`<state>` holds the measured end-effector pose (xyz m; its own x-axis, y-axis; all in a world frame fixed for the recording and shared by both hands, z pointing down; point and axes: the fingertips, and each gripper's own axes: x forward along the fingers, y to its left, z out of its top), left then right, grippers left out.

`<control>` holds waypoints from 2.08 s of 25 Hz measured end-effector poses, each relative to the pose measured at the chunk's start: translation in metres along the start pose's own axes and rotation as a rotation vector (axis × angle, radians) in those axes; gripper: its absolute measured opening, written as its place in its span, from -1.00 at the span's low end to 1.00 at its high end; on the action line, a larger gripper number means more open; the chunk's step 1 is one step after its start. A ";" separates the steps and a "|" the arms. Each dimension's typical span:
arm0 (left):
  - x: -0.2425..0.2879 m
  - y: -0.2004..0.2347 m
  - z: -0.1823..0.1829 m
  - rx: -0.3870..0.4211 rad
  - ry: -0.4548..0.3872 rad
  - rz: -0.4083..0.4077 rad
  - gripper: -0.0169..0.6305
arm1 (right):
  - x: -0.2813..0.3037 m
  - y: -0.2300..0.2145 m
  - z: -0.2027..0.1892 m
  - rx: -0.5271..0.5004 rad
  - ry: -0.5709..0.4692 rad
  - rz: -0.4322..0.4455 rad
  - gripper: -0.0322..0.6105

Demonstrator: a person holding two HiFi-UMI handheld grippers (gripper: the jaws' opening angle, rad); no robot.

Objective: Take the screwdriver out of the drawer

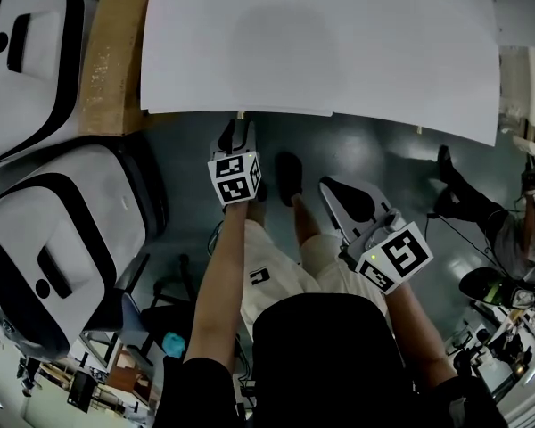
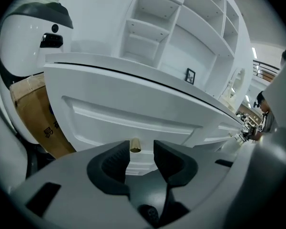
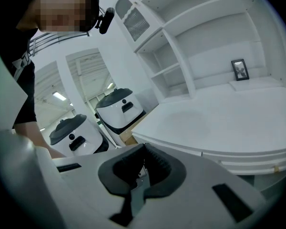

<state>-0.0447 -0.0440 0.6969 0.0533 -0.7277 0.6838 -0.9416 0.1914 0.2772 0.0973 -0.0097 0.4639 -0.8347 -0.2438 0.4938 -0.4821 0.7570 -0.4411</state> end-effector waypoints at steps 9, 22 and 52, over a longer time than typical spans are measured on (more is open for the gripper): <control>0.021 0.007 -0.005 0.022 0.033 0.009 -0.47 | -0.002 -0.009 -0.003 0.012 0.009 -0.019 -0.84; 0.030 0.011 -0.004 0.043 0.066 0.050 -0.69 | -0.010 -0.022 -0.003 0.018 0.017 -0.018 -0.84; 0.004 0.007 -0.033 0.041 0.109 0.051 -0.70 | 0.004 -0.009 0.006 -0.042 0.042 0.105 -0.84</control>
<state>-0.0399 -0.0235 0.7239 0.0386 -0.6416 0.7661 -0.9566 0.1979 0.2139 0.0972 -0.0216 0.4650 -0.8676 -0.1372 0.4780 -0.3804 0.8022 -0.4602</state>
